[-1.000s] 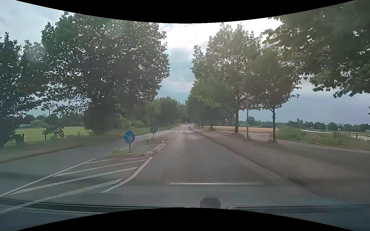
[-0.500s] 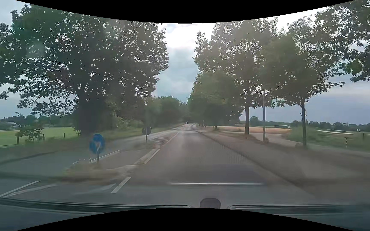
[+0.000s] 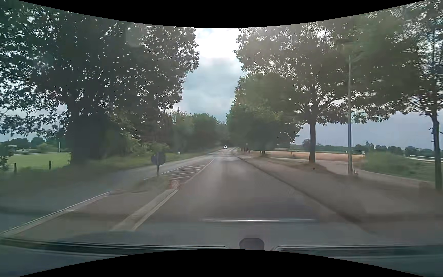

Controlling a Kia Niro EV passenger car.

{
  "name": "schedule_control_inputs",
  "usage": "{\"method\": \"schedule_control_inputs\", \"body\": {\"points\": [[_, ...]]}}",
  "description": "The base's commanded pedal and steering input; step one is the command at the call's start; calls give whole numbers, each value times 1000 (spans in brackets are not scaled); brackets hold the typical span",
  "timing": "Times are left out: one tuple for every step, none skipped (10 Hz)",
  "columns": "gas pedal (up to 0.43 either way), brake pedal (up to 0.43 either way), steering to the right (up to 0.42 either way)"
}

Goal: Follow the waypoints while adhering to traffic rules and regulations

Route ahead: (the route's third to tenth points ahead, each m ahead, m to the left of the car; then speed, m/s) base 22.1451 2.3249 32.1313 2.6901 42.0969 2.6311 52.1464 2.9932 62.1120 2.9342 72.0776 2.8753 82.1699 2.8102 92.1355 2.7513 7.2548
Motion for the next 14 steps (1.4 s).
{"method": "schedule_control_inputs", "body": {"points": [[189, 0, -17], [189, 0, -17], [189, 0, -18], [189, 0, -18], [189, 0, -18], [189, 0, -18], [197, 0, -18], [197, 0, -18], [197, 0, -15], [197, 0, -11], [197, 0, -11], [220, 0, -11], [228, 0, -10], [228, 0, -7]]}}
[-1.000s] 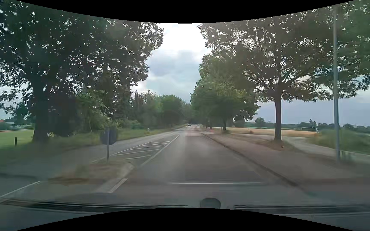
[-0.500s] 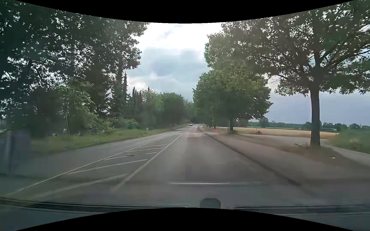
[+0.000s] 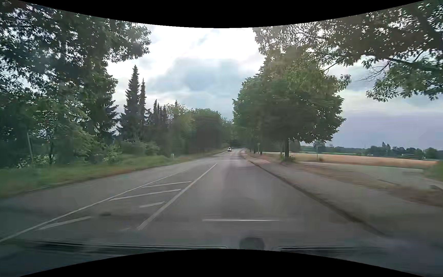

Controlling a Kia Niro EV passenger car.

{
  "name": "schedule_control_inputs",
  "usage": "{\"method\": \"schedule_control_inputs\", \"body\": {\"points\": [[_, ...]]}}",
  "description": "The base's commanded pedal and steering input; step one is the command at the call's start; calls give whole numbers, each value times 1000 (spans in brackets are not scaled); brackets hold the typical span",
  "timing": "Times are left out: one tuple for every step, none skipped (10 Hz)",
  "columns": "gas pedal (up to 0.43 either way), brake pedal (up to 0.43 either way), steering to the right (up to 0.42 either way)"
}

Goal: Follow the waypoints while adhering to traffic rules and regulations

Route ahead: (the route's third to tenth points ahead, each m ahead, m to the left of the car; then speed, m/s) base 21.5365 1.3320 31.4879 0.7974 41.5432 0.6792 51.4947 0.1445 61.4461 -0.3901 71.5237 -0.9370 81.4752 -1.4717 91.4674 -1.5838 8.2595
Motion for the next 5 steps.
{"method": "schedule_control_inputs", "body": {"points": [[260, 0, -5], [268, 0, -5], [268, 0, -5], [268, 0, -5], [268, 0, -3]]}}
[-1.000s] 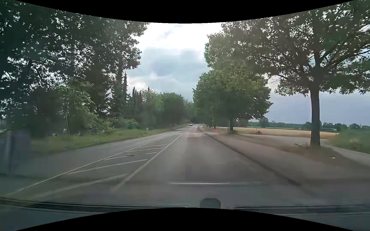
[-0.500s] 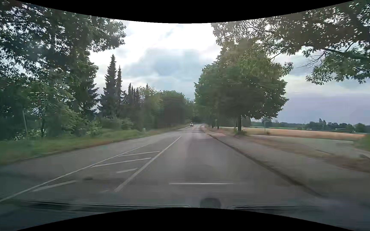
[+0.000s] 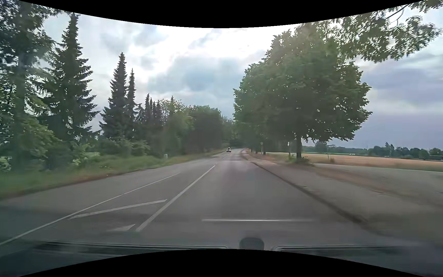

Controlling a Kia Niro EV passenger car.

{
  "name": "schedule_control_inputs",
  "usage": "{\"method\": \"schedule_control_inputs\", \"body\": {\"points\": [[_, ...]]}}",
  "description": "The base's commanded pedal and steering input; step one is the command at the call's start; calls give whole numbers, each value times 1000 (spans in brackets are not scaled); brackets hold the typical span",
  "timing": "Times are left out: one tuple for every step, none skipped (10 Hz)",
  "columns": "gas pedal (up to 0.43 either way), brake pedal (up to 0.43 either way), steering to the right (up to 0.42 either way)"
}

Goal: Follow the waypoints while adhering to traffic rules and regulations

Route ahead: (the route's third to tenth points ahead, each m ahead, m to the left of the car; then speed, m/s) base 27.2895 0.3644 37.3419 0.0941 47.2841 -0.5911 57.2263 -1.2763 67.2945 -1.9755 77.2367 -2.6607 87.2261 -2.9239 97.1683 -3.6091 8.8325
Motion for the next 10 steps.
{"method": "schedule_control_inputs", "body": {"points": [[268, 0, -3], [268, 0, -3], [268, 0, -3], [268, 0, -1], [268, 0, 1], [268, 0, 1], [268, 0, 1], [268, 0, -1], [268, 0, -2], [268, 0, -3]]}}
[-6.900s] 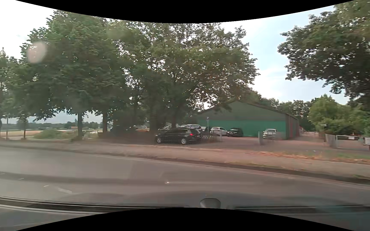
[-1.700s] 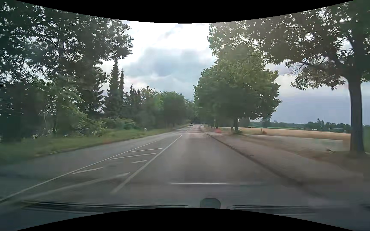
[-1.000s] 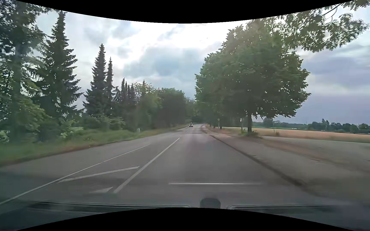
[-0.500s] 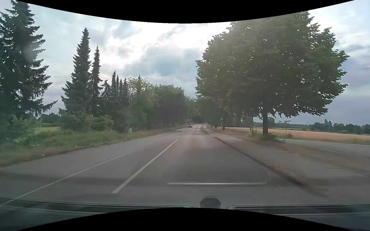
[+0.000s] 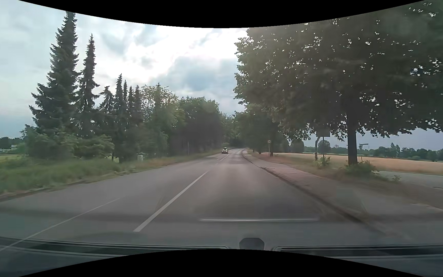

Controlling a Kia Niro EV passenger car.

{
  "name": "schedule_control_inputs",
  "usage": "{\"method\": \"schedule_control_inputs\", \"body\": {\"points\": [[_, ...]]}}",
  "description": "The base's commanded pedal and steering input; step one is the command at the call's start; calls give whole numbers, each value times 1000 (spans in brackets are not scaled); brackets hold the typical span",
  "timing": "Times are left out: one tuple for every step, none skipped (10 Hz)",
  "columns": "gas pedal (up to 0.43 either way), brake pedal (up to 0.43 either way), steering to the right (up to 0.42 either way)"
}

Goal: Follow the waypoints while adhering to traffic rules and regulations

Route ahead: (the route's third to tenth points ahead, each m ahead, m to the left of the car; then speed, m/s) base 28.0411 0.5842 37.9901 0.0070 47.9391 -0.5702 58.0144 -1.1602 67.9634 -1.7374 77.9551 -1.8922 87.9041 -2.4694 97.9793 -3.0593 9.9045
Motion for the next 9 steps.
{"method": "schedule_control_inputs", "body": {"points": [[268, 0, -3], [268, 0, -3], [268, 0, -3], [268, 0, -3], [268, 0, -3], [268, 0, -3], [280, 0, -3], [319, 0, -1], [331, 0, -1]]}}
